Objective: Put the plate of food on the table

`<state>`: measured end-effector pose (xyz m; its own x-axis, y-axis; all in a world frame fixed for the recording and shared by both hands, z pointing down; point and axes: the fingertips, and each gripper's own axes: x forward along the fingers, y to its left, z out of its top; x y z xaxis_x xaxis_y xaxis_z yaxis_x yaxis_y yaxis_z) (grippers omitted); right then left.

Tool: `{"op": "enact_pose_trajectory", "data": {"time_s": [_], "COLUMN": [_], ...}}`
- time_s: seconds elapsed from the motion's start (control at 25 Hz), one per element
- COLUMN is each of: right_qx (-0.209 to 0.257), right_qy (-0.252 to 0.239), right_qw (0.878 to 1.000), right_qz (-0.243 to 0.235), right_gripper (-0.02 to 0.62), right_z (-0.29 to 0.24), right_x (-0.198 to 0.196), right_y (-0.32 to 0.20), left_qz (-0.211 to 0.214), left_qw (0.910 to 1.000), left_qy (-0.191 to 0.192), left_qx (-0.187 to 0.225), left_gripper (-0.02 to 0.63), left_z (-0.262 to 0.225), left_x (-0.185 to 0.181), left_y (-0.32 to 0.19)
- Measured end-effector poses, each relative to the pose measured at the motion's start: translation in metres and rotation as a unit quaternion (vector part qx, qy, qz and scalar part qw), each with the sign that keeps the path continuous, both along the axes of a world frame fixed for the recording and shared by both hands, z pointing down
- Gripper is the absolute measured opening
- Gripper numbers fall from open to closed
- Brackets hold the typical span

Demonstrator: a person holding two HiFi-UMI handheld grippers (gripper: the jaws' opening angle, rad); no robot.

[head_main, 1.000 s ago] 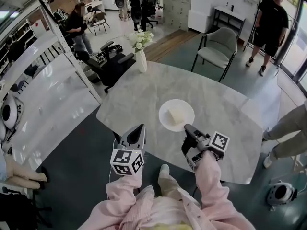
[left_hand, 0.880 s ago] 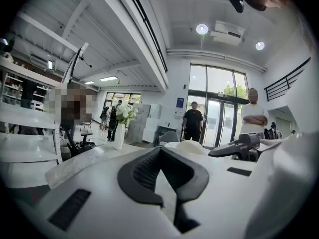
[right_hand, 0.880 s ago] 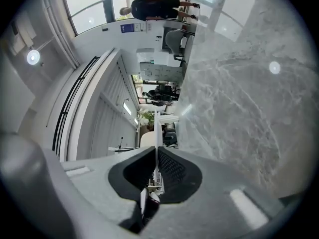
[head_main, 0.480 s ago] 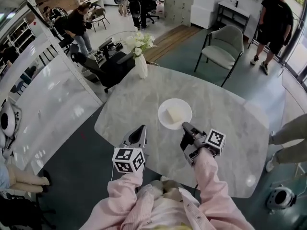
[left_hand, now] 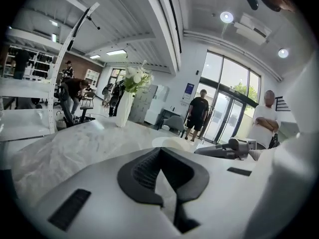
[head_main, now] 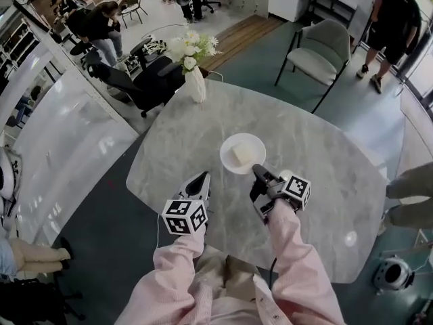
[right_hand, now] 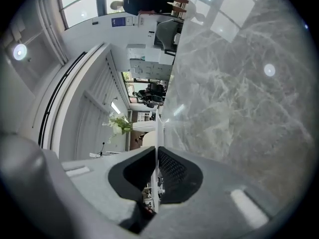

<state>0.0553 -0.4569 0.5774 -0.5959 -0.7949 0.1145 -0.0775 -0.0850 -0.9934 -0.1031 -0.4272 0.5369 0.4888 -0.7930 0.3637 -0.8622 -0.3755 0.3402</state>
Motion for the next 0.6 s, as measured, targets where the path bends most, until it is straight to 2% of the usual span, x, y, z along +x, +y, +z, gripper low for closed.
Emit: {"op": "enact_pose_trajectory", "data": {"time_s": [0.32,0.6], "right_qx": [-0.024,-0.034], "right_qy": [0.001,0.012], "right_qw": [1.0,0.999], "right_qz": [0.013,0.008], "right_gripper": [0.018,0.018], "right_z": [0.045,0.066], "right_x": [-0.006,-0.015], "right_y": [-0.025,-0.036], "left_qz": [0.008,0.016], "left_qw": [0.9991,0.9983], "left_qy": [0.002,0.003], "left_qx": [-0.041,-0.055], "left_gripper": [-0.002,-0.002], "left_z": [0.044,0.063], "left_x": [-0.002,0.0], "left_y": [-0.025,-0.04]}}
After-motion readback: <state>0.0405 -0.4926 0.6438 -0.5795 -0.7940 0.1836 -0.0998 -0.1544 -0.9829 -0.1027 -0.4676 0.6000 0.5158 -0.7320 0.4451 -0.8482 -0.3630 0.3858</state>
